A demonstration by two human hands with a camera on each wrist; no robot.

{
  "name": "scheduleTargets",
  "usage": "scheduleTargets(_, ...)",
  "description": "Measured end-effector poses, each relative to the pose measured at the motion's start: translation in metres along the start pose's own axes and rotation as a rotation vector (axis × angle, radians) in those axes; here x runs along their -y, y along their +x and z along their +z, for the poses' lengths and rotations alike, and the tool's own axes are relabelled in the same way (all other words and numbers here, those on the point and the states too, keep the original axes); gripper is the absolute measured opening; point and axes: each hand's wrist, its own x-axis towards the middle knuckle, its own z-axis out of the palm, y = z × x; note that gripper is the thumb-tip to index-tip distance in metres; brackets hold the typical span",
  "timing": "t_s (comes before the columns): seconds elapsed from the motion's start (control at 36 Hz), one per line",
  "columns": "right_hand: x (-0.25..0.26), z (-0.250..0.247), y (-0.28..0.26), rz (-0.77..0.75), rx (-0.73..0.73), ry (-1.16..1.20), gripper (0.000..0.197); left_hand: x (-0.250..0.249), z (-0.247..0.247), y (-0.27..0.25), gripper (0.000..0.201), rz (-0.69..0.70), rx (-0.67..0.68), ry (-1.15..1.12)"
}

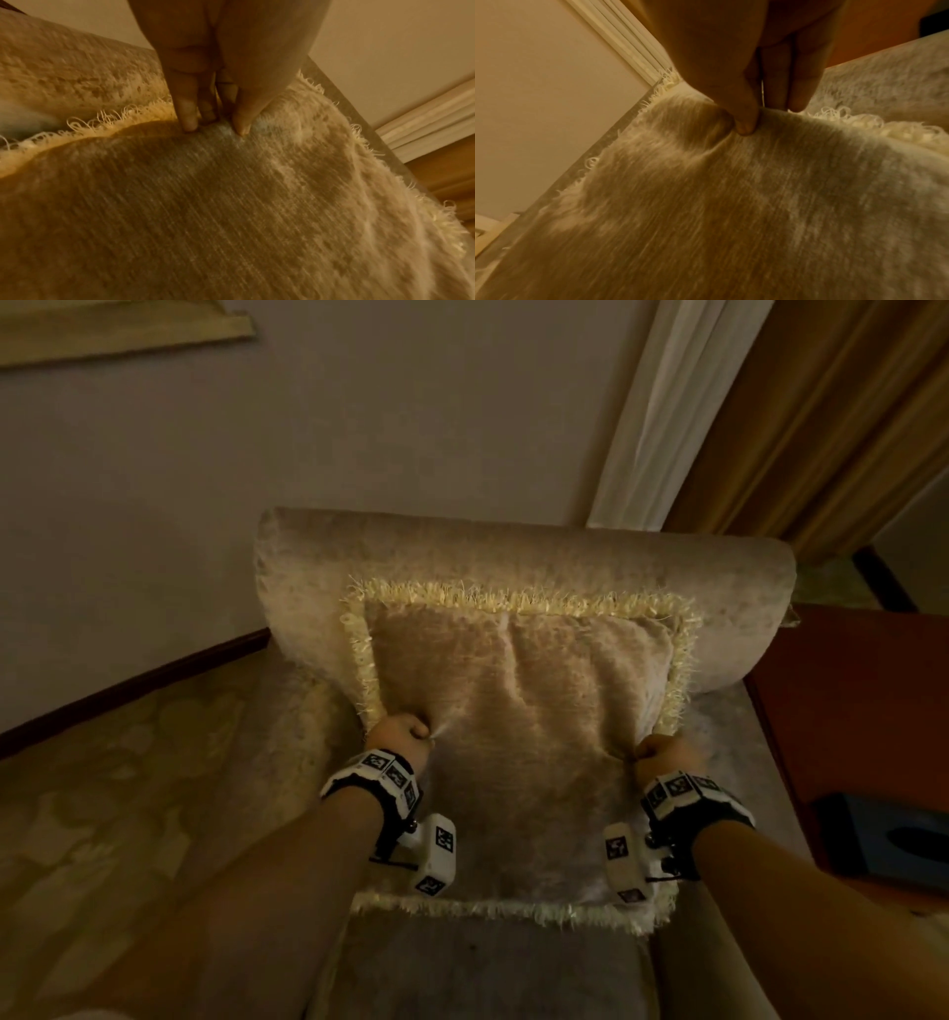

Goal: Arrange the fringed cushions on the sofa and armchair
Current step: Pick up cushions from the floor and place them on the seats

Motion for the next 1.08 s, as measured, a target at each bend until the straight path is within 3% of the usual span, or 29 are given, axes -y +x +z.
scheduleTargets(0.19,-0.011,0.019,0.02,0.033,0.101,-0.097,0.015,0.021,0.026,0.015,0.003,-0.014,0.041,0.146)
scheduleTargets(0.31,-0.019,0.032,0.028,0.021,0.175,-0.124,0.014,0.033,0.037,0.031,0.011,-0.034,0.072,0.193)
scheduleTargets(0.42,-0.017,0.044,0.03,0.065,0.286,-0.126,0.029,0.036,0.046,0.046,0.03,-0.012,0.18,0.243)
scheduleTargets(0.5,-0.01,0.053,0.027,0.032,0.325,-0.126,0.054,0.034,0.054,0.049,0.049,-0.008,0.273,0.281)
scheduleTargets(0.58,-0.002,0.056,0.024,-0.002,0.347,-0.185,0.065,0.029,0.056,0.049,0.055,-0.034,0.328,0.327)
scheduleTargets(0.67,0.012,0.051,0.019,0.006,0.379,-0.2,0.061,0.025,0.053,0.049,0.056,-0.039,0.361,0.367)
scheduleTargets(0.81,0.029,0.036,0.005,-0.116,0.43,-0.296,0.043,0.004,0.041,0.037,0.052,-0.022,0.454,0.48)
scheduleTargets(0.94,0.044,0.02,-0.003,-0.317,0.419,-0.371,0.046,-0.038,0.018,0.014,0.049,0.168,0.525,0.622)
scheduleTargets(1.08,0.066,-0.003,-0.003,-0.762,0.281,-0.535,0.065,-0.085,-0.007,-0.008,0.064,0.634,0.478,0.781)
